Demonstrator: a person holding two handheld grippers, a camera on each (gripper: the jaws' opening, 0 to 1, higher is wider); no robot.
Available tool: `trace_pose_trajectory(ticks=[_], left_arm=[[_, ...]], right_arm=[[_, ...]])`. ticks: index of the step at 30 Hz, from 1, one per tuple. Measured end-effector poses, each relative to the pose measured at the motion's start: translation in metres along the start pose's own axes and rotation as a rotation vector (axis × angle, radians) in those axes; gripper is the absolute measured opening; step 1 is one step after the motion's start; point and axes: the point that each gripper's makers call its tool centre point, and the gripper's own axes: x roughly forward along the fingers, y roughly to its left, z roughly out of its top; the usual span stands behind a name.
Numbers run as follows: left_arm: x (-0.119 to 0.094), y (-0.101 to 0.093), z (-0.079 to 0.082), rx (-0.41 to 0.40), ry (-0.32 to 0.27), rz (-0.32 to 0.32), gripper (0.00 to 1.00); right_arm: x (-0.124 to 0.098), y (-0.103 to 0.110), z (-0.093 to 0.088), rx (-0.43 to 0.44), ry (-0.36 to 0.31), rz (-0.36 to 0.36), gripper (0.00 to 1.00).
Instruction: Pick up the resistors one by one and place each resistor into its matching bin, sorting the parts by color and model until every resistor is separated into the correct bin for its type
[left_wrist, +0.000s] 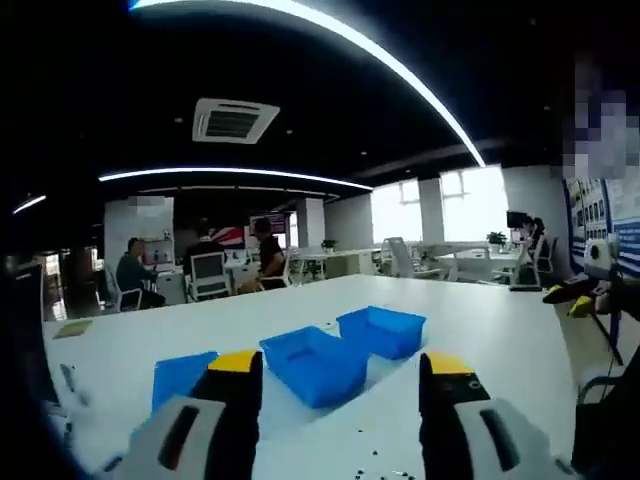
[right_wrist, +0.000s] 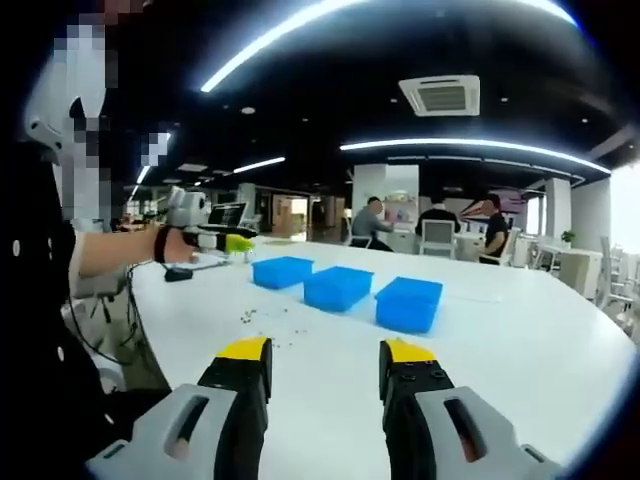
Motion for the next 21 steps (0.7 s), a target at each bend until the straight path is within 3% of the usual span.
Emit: trace_pose_trajectory(ticks=[5, 10, 13, 17, 21], left_arm=[[-0.037, -0.007, -0.017, -0.056, -0.006, 0.039, 0.66], [-0.075, -0.012, -0.04, -0.089, 0.023, 0.099, 0.66], [-0.089, -0.011, -0.053, -0.15, 0.066, 0.149, 0.65], [-0.093, -0.012, -0.056, -0.159, 0.091, 0.179, 0.64], [-0.081, -0.012, -0.059, -0.18, 0.195, 0.181, 0.64]], right_arm=[[0.002, 0.0, -0.002, 0.004, 0.005, 0.002, 0.44], [0.005, 0.003, -0.003, 0.006, 0.011, 0.015, 0.44], [0.005, 0.004, -0.003, 0.003, 0.013, 0.021, 0.44], [0.005, 0.004, -0.005, 0.008, 0.016, 0.02, 0.44], [0.004, 0.005, -0.009, 0.004, 0.023, 0.021, 0.44]])
